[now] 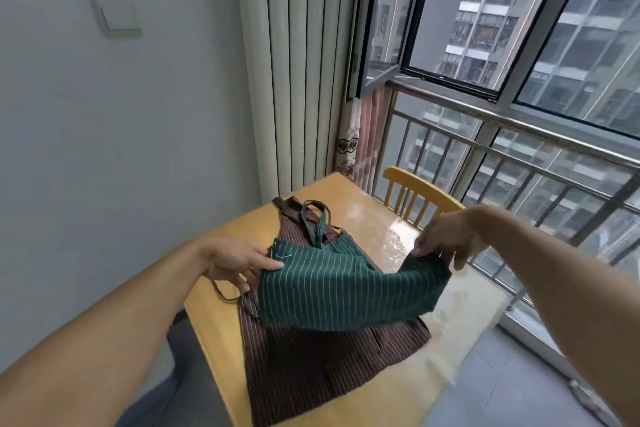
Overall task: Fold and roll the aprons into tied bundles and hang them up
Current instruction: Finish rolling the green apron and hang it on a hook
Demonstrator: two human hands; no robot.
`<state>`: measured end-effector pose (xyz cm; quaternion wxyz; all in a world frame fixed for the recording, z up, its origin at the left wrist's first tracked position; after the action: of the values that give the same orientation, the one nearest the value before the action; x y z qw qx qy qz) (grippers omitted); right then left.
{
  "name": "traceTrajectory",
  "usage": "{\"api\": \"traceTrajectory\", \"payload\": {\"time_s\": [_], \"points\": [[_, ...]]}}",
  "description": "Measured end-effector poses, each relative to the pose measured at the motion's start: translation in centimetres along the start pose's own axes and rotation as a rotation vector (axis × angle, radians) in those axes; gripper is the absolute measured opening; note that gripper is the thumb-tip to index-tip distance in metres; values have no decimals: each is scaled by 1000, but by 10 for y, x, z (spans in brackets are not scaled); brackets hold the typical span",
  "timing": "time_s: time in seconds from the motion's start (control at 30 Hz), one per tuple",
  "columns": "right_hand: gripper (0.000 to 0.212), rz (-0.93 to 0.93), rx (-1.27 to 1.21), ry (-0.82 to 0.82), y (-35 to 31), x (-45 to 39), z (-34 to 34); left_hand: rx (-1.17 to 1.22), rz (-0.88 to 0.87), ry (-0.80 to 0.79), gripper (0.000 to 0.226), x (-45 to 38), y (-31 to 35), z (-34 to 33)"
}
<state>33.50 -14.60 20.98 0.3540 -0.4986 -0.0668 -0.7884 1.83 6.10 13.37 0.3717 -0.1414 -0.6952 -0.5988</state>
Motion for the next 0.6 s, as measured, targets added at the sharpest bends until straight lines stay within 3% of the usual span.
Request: {"api": "traceTrajectory", "payload": {"time_s": [0.07,0.13,0.17,0.27,0.3,0.4,0.5,0.6], "points": [[25,-9,-141,45,-6,-15,4,61,-51,147,41,-8,7,0],[25,39,-323,190,-20,-27,23,151,-183,312,30,-17,29,13],[22,99,-373,320,-30,-30,38,210,-269,394,26,-19,45,23],[22,333,-412,813,-70,-6,93,361,-582,581,47,-4,110,58],[20,427,-487,949,-85,9,110,395,-708,630,45,9,137,67],[12,666,-698,1349,-116,69,151,363,-1050,724,16,64,216,77],[17,812,-733,1672,-126,108,174,240,-1300,782,31,109,269,86],[7,723,-648,1781,-115,108,183,186,-1389,822,29,113,278,99]]}}
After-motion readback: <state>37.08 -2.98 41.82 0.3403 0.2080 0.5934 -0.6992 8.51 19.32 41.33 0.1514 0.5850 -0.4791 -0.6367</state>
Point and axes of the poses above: each hand's wrist, its own x-axis away from the middle knuckle, its own z-axis out of the back of the hand, y = z × x, the point moved 4 cm from there along -x, towards the middle knuckle, and after that the axes turned 13 degrees about x, right-handed, at the moved point
